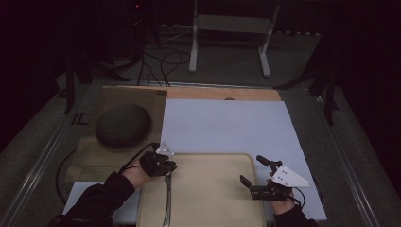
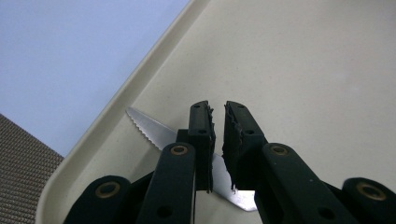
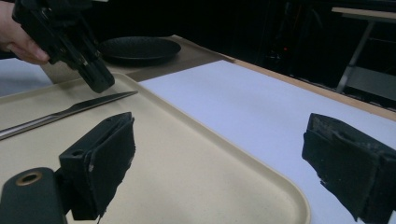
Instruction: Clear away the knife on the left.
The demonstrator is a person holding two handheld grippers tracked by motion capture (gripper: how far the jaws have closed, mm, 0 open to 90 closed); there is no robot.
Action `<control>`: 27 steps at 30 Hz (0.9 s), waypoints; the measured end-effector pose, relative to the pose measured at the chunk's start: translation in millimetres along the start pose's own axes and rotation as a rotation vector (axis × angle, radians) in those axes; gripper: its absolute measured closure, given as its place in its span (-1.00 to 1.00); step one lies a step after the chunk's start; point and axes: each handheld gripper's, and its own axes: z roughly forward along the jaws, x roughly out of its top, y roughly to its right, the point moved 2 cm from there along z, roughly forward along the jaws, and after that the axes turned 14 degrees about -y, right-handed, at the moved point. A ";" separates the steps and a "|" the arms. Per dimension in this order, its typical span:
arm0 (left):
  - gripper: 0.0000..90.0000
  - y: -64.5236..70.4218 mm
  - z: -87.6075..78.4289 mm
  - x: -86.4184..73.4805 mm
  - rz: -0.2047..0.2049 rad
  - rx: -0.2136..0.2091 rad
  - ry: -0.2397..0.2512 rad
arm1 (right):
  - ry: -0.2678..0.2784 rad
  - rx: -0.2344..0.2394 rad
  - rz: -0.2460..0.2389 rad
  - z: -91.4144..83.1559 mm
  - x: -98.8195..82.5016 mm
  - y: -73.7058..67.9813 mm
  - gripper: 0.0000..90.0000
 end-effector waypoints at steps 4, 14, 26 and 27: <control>0.53 -2.8 -7.8 -2.5 0.002 -0.003 0.032 | 0.002 0.001 0.003 -0.1 0.1 0.2 -0.80; -0.01 -15.2 -28.3 -10.6 -0.009 -0.025 0.126 | 0.003 0.002 0.002 -0.1 0.0 0.8 -0.80; -0.94 -24.7 -44.8 -29.1 -0.017 -0.086 0.186 | 0.004 0.004 0.004 -0.4 0.3 0.3 -0.80; -0.94 -26.0 -46.5 -31.4 -0.021 -0.088 0.198 | 0.003 0.003 0.004 -0.4 0.4 0.1 -0.80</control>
